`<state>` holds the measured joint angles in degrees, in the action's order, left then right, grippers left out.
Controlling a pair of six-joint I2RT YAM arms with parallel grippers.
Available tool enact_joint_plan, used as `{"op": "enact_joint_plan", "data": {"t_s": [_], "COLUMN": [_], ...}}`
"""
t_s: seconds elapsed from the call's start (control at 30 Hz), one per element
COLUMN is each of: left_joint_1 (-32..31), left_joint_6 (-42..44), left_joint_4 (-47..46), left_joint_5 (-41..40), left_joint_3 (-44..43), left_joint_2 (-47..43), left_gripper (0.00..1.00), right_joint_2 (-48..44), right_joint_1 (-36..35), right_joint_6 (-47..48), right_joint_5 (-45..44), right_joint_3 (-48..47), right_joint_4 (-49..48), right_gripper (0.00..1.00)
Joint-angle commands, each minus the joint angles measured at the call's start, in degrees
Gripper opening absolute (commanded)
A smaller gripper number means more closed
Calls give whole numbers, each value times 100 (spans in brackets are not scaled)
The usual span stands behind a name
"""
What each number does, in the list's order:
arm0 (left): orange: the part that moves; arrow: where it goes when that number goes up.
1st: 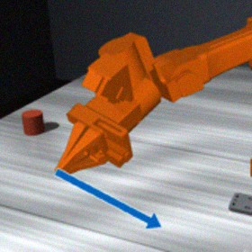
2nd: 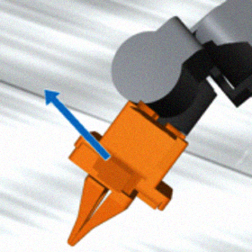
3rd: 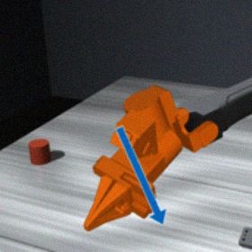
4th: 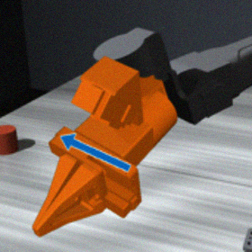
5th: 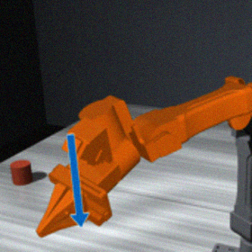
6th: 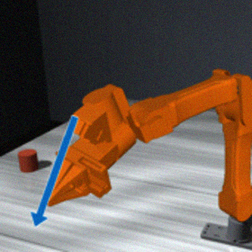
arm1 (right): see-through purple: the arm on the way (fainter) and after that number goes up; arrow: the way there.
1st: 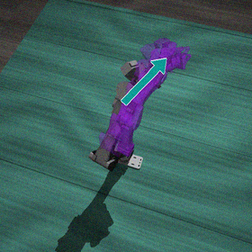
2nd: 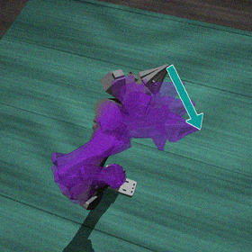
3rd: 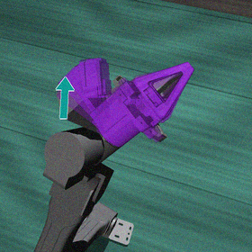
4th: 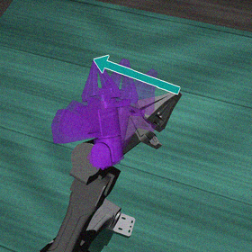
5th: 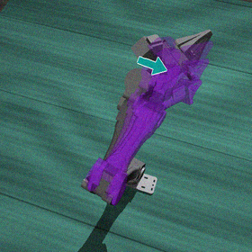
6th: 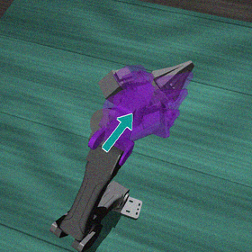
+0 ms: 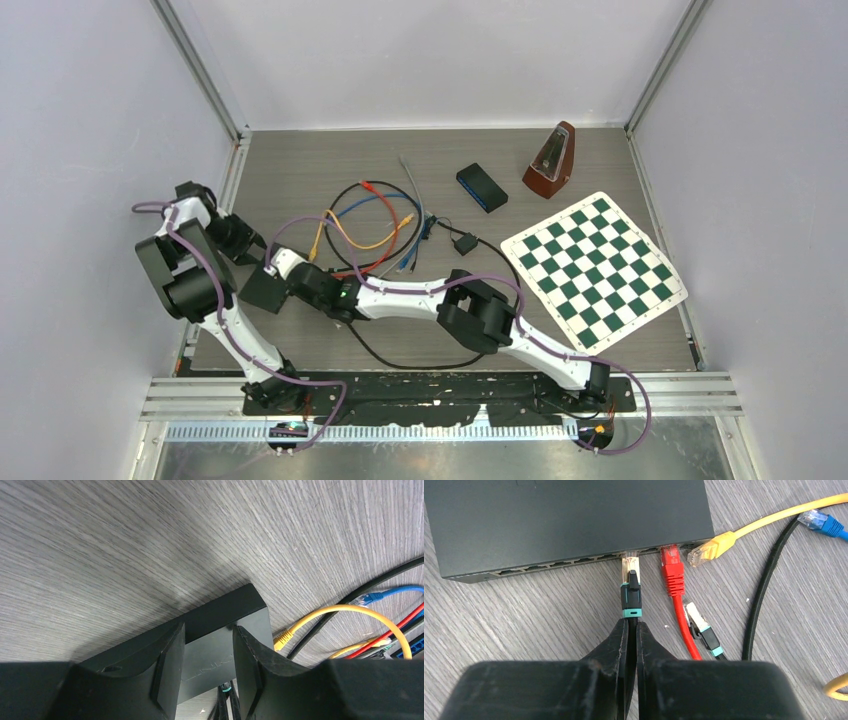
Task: Insert the plug into the switch port
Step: Insert the connector into the switch port.
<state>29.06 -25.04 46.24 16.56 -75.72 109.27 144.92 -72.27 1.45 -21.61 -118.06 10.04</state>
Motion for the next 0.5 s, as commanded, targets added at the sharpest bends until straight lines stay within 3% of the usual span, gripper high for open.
{"op": "enact_joint_plan", "data": {"t_s": [0.0,0.33,0.47], "left_joint_1": [11,10,12], "left_joint_6": [-44,-67,-78], "left_joint_4": [395,341,322], "left_joint_5": [475,661,838], "left_joint_3": [204,371,463], "left_joint_2": [-266,-216,-221], "left_gripper": [42,42,41], "right_joint_2": [3,16,-111], "right_joint_1": [-24,1,137], "right_joint_6": [210,267,219], "right_joint_5": [-85,-128,364], "right_joint_3": [130,399,794], "right_joint_4": [-1070,-1791,-2253], "right_gripper": [5,5,5]}}
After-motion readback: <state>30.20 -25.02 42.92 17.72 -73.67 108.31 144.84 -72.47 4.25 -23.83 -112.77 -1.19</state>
